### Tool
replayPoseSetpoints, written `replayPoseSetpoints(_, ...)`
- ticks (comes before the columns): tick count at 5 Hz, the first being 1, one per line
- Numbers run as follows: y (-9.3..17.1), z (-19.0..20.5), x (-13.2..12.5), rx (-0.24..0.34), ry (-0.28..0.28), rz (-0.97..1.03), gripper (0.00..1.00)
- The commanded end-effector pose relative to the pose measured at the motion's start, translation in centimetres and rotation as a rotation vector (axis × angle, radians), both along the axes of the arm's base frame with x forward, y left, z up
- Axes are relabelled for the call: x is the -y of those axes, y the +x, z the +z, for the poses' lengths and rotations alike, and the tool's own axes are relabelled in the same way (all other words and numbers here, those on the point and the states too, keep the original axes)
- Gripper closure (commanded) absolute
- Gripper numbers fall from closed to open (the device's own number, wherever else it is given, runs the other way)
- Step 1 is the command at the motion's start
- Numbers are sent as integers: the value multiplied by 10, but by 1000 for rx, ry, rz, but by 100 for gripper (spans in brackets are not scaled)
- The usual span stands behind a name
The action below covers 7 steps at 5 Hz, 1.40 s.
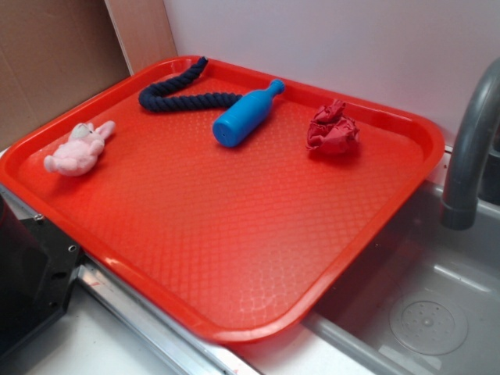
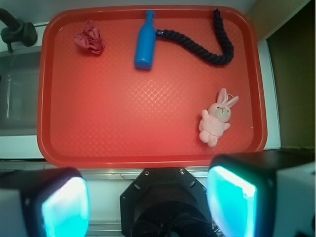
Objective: Grab the red paper.
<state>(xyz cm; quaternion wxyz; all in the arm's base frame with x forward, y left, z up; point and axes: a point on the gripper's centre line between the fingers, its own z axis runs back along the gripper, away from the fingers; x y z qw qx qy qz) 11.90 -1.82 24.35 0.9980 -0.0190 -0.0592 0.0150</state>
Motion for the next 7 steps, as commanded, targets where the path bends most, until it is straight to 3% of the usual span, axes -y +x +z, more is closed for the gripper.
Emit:
replayPoseSetpoints(1, 0, 0, 0, 0, 0, 0, 0)
replayPoseSetpoints(2, 45, -25, -2, 148, -19, -219, 0)
replayPoseSetpoints(3, 85, -45, 19, 237, -31, -338, 0)
replayPoseSetpoints(4, 134, -81, 51, 275, -38, -437, 0)
replayPoseSetpoints(5, 179, -125, 88, 223, -32, -523, 0)
replayPoseSetpoints(7, 197, -209, 125, 74, 11, -620, 0)
